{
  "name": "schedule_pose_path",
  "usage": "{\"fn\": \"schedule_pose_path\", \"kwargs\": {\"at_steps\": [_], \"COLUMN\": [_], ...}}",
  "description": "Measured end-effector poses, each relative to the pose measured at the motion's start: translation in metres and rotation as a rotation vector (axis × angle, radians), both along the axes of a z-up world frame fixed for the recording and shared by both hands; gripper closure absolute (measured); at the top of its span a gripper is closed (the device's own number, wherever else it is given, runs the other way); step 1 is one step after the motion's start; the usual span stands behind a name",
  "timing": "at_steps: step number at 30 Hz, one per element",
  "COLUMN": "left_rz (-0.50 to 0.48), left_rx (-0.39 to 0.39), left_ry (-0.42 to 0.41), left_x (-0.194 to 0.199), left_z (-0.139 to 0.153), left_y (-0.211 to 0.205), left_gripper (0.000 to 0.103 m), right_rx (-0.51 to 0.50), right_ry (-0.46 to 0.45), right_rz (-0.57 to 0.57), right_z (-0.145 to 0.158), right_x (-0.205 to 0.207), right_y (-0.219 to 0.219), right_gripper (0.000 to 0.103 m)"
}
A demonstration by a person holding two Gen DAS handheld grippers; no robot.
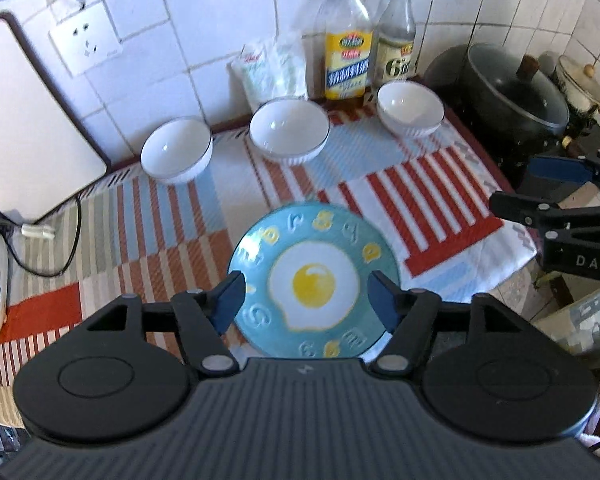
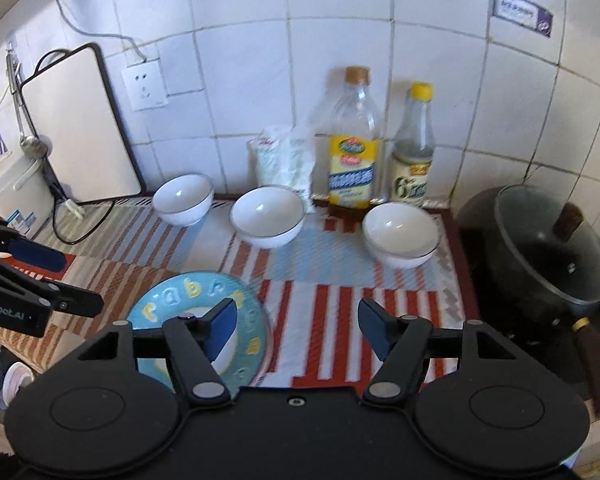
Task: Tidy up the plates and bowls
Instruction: 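Open the left tool and move it toward the white bowls, then grasp the rim of the white bowl by the bottles with the left tool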
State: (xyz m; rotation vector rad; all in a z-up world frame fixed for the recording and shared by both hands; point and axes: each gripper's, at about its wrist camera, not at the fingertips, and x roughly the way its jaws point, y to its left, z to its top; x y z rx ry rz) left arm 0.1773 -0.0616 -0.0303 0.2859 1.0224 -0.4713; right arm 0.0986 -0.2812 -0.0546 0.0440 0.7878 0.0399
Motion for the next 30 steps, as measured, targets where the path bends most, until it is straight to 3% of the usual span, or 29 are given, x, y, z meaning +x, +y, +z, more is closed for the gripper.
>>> {"fn": "schedule_pose_path", "kwargs": {"at_steps": [4, 13, 25, 30], "left_rz": [0.015, 0.083, 0.155, 0.177], "left_rx": [-0.004, -0.073, -0.204, -0.238], "left_ry": [-0.019, -0.013, -0.037, -0.064], "left_x": [0.007, 0.035, 0.087, 0.113], "left_z": [0.008, 0.010, -0.018, -0.039], "left_y": [-0.023, -0.079, -0.146, -0.169], "left_gripper": [0.028, 0.027, 0.027, 0.029], "right_rx": [-0.014, -0.012, 0.022, 0.034], "right_ry": [-0.018, -0.026, -0.008, 0.012], "right_rz": [0.010, 0.033, 0.059, -0.005], "right_z": [0.011, 0.015, -0.042, -0.075], "right_x": [0.005, 0.030, 0.100, 0.131], "right_y": [-0.028, -0.089, -0.137, -0.150], "right_gripper": [0.030, 0.030, 0.030, 0.030]}}
